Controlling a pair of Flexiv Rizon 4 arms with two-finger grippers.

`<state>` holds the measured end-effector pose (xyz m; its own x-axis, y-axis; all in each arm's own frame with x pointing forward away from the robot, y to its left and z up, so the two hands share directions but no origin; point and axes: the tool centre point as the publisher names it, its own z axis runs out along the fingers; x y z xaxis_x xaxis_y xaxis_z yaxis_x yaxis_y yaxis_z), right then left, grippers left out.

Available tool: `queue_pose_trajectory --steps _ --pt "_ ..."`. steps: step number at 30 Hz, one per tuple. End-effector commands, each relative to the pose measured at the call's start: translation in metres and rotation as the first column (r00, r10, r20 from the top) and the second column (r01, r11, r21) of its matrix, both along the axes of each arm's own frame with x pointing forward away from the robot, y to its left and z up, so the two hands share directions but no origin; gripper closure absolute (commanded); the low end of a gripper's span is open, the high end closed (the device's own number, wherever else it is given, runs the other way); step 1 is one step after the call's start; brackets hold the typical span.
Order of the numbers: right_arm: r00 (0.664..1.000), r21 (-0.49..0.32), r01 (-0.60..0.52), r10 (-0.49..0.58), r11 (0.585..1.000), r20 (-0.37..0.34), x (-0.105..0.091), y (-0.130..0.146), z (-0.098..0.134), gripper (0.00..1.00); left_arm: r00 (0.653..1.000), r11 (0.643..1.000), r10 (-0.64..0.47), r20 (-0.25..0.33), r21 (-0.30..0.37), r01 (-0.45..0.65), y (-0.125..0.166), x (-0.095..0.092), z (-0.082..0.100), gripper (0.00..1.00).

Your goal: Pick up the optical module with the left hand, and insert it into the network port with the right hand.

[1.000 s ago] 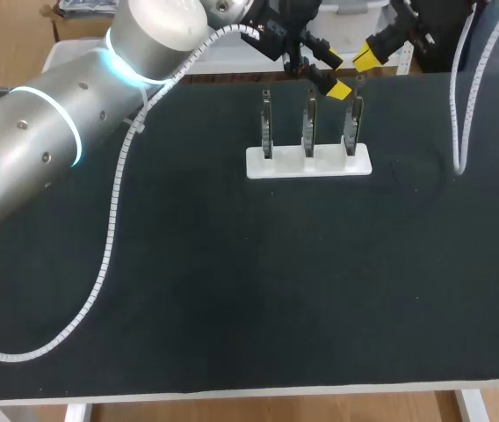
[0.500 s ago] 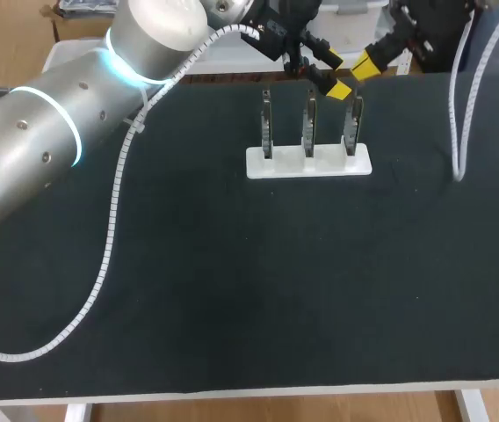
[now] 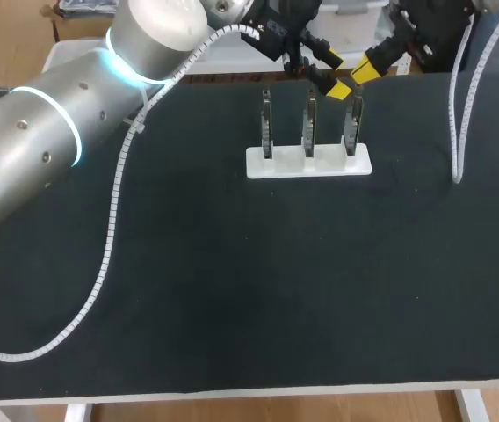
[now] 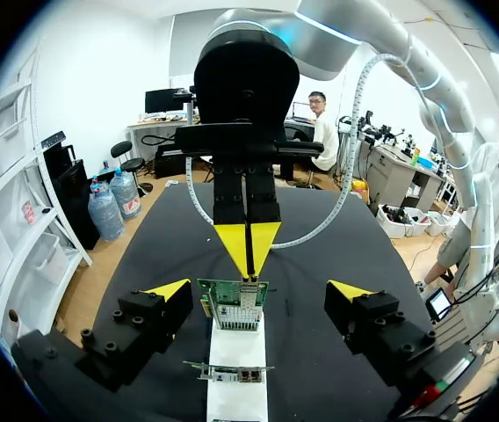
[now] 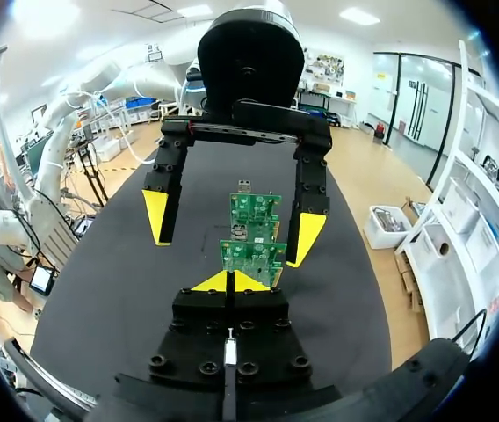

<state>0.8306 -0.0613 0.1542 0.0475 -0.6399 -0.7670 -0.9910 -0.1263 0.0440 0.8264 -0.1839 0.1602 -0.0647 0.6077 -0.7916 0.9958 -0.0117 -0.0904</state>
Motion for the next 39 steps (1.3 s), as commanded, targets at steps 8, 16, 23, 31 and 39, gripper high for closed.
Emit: queue_pose_trajectory --steps 8,16,23,31,39 --pt "0.957 0.005 -0.214 0.211 0.977 -0.201 0.008 0.000 -0.005 1.00 0.999 0.999 -0.037 -0.031 0.007 0.038 -0.004 0.010 0.001 0.00" --pt "0.953 0.004 -0.222 0.218 0.975 -0.209 0.010 0.001 -0.008 1.00 0.999 0.999 -0.037 -0.031 0.007 0.038 -0.004 0.010 0.001 0.00" --pt "0.952 0.000 -0.225 0.220 0.974 -0.215 0.010 0.000 -0.010 1.00 0.999 0.999 -0.037 -0.031 0.007 0.038 -0.004 0.010 0.001 0.00" --pt "0.950 -0.001 -0.223 0.217 0.975 -0.225 0.006 -0.001 -0.013 1.00 0.999 0.999 -0.037 -0.031 0.007 0.038 -0.004 0.010 0.001 0.00" --pt "0.950 0.004 -0.218 0.213 0.976 -0.228 0.004 -0.001 -0.014 1.00 0.999 0.999 -0.037 -0.031 0.007 0.038 -0.004 0.010 0.001 0.00"
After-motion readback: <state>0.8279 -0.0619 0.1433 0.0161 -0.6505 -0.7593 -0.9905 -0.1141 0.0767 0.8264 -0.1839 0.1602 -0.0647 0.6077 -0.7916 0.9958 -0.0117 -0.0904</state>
